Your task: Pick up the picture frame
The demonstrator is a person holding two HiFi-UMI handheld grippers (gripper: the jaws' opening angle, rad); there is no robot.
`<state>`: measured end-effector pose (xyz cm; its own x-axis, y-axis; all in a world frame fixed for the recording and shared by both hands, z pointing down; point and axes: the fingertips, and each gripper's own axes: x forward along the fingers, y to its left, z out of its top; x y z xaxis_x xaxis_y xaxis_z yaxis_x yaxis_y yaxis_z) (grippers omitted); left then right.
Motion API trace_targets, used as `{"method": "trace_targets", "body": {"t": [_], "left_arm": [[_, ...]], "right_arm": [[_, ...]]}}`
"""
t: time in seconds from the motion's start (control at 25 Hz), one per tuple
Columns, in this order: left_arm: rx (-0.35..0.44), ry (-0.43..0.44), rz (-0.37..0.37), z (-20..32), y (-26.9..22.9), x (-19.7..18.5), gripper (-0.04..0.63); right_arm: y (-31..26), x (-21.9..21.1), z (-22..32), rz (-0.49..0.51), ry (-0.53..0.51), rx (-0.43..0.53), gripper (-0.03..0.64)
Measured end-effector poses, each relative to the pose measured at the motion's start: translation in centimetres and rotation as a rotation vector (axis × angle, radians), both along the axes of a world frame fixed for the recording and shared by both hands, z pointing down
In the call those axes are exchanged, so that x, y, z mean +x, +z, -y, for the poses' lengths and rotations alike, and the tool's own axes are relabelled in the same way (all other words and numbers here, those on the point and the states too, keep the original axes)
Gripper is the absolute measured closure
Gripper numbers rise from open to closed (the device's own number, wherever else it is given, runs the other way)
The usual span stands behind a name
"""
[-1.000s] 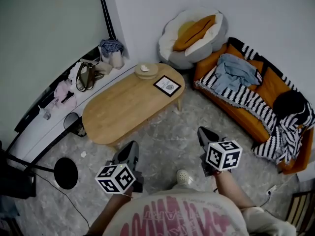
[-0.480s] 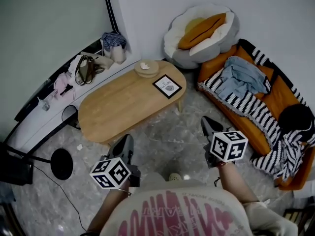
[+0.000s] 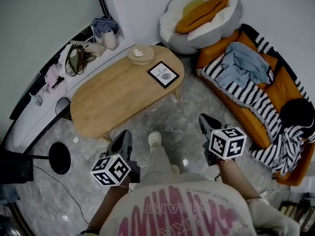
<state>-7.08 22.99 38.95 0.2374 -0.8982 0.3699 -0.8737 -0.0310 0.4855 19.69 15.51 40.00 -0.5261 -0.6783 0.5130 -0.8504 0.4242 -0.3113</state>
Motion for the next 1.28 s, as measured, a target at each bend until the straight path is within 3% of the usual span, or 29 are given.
{"method": "trace_targets", "body": {"t": [0.24, 0.4, 0.56, 0.76, 1.28], "left_arm": [[-0.013, 0.027, -0.045, 7.5, 0.6, -0.3, 0.592], [-0.012, 0.095, -0.063, 14.0, 0.4, 0.0, 0.592], [0.008, 0.150, -0.053, 20.4, -1.1, -0.6, 0.592], [0.008, 0.155, -0.018, 26.9, -1.8, -3.1, 0.592], [-0.012, 0.196, -0.017, 34.8, -0.8, -7.1, 0.592]], "right_arm": [[1.6, 0.0, 5.6, -0.001, 0.038, -0.054, 0.612], [1.7, -0.9, 10.9, -0.002, 0.062, -0.066, 0.612], [1.2, -2.5, 15.9, 0.010, 0.078, -0.071, 0.612], [0.0, -5.0, 21.7, 0.045, 0.103, -0.054, 0.612], [1.0, -9.0, 29.2, 0.059, 0.151, -0.082, 0.612]]}}
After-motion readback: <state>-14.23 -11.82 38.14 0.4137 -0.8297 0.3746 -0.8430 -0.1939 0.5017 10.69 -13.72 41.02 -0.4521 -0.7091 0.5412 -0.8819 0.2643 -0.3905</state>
